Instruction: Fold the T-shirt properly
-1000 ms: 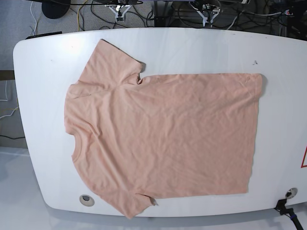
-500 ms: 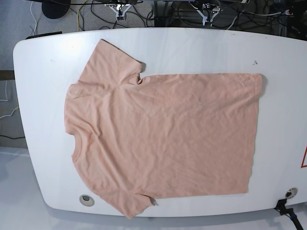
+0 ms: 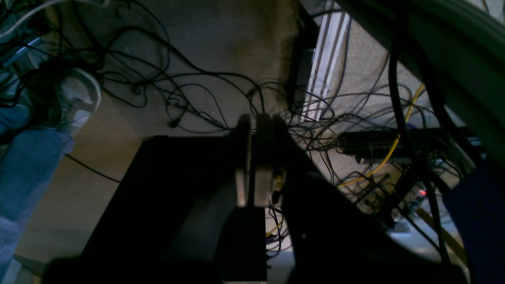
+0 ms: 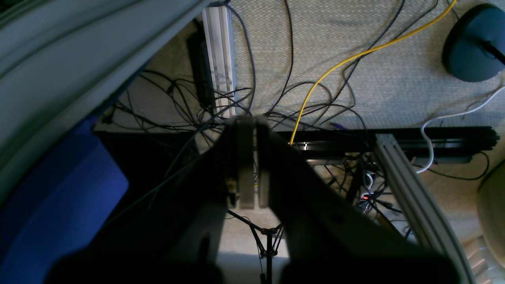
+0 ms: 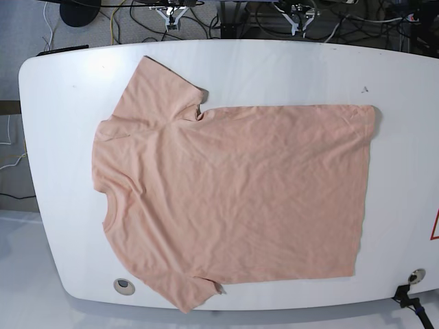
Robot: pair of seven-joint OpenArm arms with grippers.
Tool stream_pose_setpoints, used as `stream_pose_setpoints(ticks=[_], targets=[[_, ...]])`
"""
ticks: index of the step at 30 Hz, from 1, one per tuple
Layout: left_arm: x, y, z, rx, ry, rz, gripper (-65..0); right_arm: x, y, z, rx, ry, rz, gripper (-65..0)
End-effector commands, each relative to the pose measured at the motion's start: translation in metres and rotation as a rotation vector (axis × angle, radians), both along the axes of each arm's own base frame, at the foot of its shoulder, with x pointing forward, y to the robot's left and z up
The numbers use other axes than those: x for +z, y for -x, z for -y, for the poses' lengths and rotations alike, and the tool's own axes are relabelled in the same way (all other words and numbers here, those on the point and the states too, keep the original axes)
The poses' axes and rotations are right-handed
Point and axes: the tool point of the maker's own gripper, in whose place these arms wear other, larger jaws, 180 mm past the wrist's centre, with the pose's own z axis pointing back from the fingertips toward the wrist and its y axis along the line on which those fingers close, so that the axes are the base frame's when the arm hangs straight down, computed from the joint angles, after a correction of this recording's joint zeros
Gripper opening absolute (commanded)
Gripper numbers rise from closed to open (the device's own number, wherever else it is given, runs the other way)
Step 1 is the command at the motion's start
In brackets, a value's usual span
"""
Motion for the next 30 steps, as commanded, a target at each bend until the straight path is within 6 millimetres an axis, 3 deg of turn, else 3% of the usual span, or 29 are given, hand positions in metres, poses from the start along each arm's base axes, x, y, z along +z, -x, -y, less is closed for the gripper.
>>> stream_pose_setpoints(ticks=[1, 3, 7, 16, 18, 19, 22, 30], targets=[[0.000, 0.008, -0.002, -0.004, -0.002, -0.017, -65.0, 0.000, 0.001, 0.000, 0.004, -0.006, 0.000, -65.0], [0.001, 0.015, -0.005, -0.001, -0.005, -0.022, -65.0, 0.000, 0.001, 0.002, 0.001, -0.001, 0.001, -64.9], [0.006, 0.054, -0.027, -0.014, -0.037, -0.061, -65.0, 0.001, 0.016, 0.013, 0.004, 0.015, -0.028, -65.0], [0.035, 0.096, -0.091, -0.122, -0.108, -0.027, -65.0, 0.010, 0.083, 0.054, 0.013, 0.069, -0.104, -65.0], [0.039, 0.101, -0.091, -0.135, -0.077, -0.016, -65.0, 0.012, 0.092, 0.060, 0.016, 0.075, -0.098, -65.0], [0.036, 0.087, -0.087, -0.133, -0.082, 0.020, -65.0, 0.013, 0.096, 0.059, 0.013, 0.071, -0.106, -64.7], [0.040, 0.090, -0.089, -0.151, -0.082, 0.030, -65.0, 0.014, 0.100, 0.060, 0.006, 0.077, -0.105, -64.8], [0.064, 0.107, -0.096, -0.220, -0.086, 0.062, -65.0, 0.026, 0.142, 0.061, 0.012, 0.077, -0.130, -64.7]])
